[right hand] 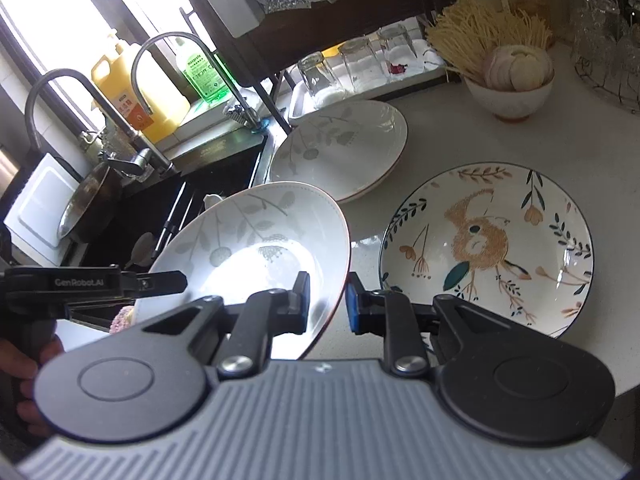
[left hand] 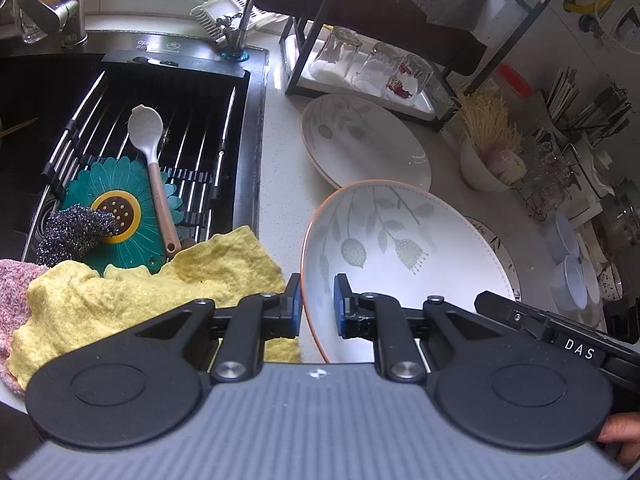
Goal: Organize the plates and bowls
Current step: 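Lift the bowl with the left gripper and carry it over the floral plate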
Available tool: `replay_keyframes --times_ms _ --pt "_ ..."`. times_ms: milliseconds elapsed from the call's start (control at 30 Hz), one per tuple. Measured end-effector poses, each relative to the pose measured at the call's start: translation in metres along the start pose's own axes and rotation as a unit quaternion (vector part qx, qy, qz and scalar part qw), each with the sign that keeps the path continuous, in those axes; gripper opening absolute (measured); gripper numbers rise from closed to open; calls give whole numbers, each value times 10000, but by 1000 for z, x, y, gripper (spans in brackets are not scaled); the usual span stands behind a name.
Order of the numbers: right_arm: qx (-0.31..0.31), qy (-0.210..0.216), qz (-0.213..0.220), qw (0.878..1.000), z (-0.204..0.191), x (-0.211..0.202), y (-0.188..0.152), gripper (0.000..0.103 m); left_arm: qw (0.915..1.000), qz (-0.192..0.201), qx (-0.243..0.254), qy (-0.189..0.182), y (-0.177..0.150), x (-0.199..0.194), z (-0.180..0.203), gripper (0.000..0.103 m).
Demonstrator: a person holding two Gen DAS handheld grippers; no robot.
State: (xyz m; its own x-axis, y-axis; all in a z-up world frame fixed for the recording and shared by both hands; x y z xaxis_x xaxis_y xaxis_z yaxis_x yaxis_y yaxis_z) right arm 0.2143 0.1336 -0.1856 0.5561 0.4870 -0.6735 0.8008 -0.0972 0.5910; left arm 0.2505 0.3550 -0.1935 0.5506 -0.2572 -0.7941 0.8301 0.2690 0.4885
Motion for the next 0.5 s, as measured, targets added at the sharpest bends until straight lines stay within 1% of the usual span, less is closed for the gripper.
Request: replay_keyframes --times_ms 233,367,500 --pt "-31 -99 264 9996 17 -19 20 22 9998 46 69 -174 7 4 29 18" --pt "-60 -150 336 9993 28 -28 29 22 9995 16 52 -302 13 11 45 18" --pt "-61 -202 433 9988 42 -35 35 22 9989 9 197 -423 22 18 62 18"
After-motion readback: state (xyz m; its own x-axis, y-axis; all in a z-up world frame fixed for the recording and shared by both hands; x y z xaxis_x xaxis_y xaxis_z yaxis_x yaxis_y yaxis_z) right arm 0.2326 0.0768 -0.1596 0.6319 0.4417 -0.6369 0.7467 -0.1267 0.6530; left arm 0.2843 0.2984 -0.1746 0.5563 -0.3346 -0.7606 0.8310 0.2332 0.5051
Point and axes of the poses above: each gripper's, at about its wrist camera, not at the fingertips, and x roughly the way its jaws point, z to its right, y to its top, the point moved 10 cm from there along x, roughly the way its jaws point
